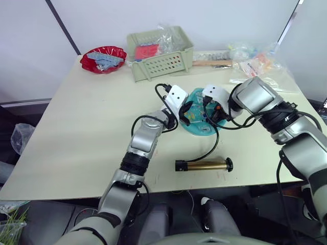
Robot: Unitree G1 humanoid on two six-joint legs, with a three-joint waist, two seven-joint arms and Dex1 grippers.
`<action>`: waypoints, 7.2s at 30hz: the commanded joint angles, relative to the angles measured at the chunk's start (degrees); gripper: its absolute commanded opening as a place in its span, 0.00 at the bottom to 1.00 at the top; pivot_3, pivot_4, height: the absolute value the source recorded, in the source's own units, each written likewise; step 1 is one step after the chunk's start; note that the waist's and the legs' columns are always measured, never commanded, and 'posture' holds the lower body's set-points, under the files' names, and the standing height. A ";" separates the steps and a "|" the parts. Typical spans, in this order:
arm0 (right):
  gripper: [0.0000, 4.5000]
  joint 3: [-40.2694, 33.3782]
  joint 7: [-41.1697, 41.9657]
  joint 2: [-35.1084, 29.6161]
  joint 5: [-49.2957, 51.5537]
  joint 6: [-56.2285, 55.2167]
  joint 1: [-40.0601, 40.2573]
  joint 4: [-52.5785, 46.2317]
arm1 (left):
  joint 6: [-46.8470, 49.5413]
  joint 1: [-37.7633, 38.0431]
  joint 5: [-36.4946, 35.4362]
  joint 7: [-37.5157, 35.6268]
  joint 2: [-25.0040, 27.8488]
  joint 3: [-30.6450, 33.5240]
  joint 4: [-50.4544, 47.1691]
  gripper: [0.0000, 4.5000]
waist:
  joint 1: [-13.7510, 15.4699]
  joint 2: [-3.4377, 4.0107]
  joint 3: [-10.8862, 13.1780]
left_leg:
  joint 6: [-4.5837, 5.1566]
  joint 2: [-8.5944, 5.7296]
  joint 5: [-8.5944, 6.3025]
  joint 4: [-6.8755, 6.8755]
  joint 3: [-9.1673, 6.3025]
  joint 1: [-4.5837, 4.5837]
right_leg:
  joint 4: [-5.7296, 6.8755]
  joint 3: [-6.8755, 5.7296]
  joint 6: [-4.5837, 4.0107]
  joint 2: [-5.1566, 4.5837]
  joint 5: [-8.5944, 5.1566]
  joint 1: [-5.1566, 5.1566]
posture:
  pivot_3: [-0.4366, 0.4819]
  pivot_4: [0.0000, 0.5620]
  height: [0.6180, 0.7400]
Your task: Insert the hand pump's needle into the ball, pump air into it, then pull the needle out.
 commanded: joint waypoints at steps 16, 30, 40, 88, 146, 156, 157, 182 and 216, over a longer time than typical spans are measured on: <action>0.08 2.39 2.48 8.08 -8.87 -8.91 0.11 9.76 | 1.53 2.78 -0.17 -4.20 -2.93 -4.91 1.13 0.00 | -0.12 -0.10 -1.15 | -0.01 0.04 -0.01 -0.05 0.01 0.11 | -0.01 0.02 0.00 0.05 -0.01 0.07 | 0.48 0.27 1.00; 0.08 1.45 3.97 10.96 -13.08 -13.94 0.91 13.01 | 2.05 3.74 0.14 -3.92 -3.39 -4.63 0.37 0.00 | -0.80 -0.08 -1.79 | -0.02 0.05 -0.01 -0.83 -0.12 1.15 | -0.72 0.05 0.22 0.13 -0.17 0.99 | 0.48 0.27 1.00; 0.08 0.98 5.44 10.45 -16.00 -19.04 2.80 11.70 | 2.13 3.65 0.40 -3.79 -3.50 -4.24 0.61 0.00 | -0.92 -0.13 -1.89 | -0.03 0.06 -0.02 -0.85 -0.15 1.18 | -0.74 0.04 0.24 0.13 -0.18 0.99 | 0.48 0.27 1.00; 0.08 0.39 9.77 13.54 -27.30 -29.04 1.84 15.23 | 0.19 3.71 1.55 -3.56 -5.71 -3.29 3.58 0.00 | -0.06 0.25 -1.71 | -0.21 -0.09 -0.09 -1.03 -0.86 1.11 | -1.35 -0.23 0.29 0.19 -0.17 1.10 | 0.48 0.27 1.00; 0.70 -10.27 12.77 4.26 -23.72 -23.31 10.46 -6.09 | -2.91 3.88 3.40 -3.51 -4.59 -2.15 5.78 0.00 | 0.93 0.96 -0.82 | -0.39 -0.23 0.04 -1.47 -1.47 0.74 | -1.68 -0.42 0.28 0.10 -0.19 0.91 | 0.48 0.27 1.00; 0.70 -13.77 11.29 -2.77 -17.45 -20.91 11.97 -12.48 | -2.77 3.70 3.00 -3.38 -4.48 -2.55 5.87 0.00 | 2.36 0.95 -0.63 | -0.63 -0.48 0.34 -1.52 -1.68 -0.29 | -1.74 -0.55 0.03 -0.12 -0.04 0.00 | 0.48 0.27 1.00; 0.70 -13.95 11.18 -3.46 -16.97 -20.63 12.24 -13.31 | -2.80 3.59 2.95 -3.39 -4.54 -2.62 5.99 0.00 | 2.38 0.95 -0.61 | -0.62 -0.54 0.33 -1.52 -1.71 -0.32 | -1.74 -0.59 0.04 -0.18 -0.04 -0.01 | 0.48 0.27 1.00; 0.70 -19.48 -2.25 -13.24 -1.45 12.46 20.29 -40.79 | -4.16 3.03 2.85 -3.31 -5.18 -3.21 7.91 0.00 | 3.46 0.80 -0.18 | -0.59 -1.25 0.37 -1.31 -2.21 -1.10 | -1.71 -1.12 0.28 -0.89 -0.18 -0.42 | 0.48 0.27 1.00; 0.70 -21.73 -20.34 -8.41 10.51 15.36 18.41 -34.63 | -5.19 2.29 2.80 -3.28 -4.94 -2.85 9.81 0.00 | 3.38 0.80 -0.20 | -0.51 -1.38 0.41 -0.99 -2.16 -1.08 | -1.37 -1.11 0.26 -0.86 -0.16 -0.40 | 0.48 0.27 1.00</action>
